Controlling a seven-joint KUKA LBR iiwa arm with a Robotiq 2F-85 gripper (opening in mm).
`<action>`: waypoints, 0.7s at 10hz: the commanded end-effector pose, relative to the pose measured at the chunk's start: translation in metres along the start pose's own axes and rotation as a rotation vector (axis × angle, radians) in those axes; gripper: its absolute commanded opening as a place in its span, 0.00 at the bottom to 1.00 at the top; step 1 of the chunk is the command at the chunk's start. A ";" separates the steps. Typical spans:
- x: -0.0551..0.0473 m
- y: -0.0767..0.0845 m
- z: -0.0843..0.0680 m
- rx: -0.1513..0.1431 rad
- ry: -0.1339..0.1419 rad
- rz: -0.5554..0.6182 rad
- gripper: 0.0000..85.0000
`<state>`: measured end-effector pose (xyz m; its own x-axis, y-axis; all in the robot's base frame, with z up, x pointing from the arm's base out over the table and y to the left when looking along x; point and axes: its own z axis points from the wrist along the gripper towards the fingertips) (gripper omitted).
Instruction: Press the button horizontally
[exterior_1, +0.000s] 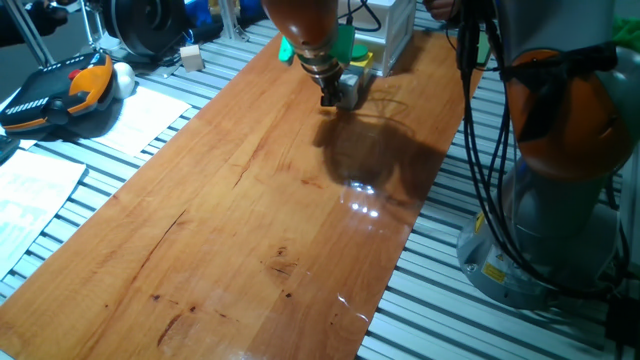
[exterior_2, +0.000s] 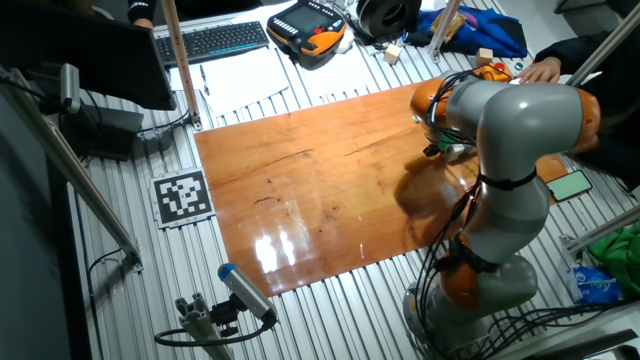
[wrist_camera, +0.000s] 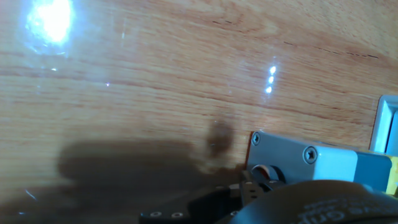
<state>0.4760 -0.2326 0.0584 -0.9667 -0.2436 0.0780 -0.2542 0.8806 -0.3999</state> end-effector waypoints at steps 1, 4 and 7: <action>0.000 -0.004 0.000 0.000 0.001 -0.005 0.00; 0.001 -0.008 0.003 0.000 0.000 -0.009 0.00; -0.001 -0.004 0.004 -0.015 -0.004 -0.003 0.00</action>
<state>0.4775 -0.2389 0.0565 -0.9665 -0.2454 0.0758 -0.2554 0.8863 -0.3863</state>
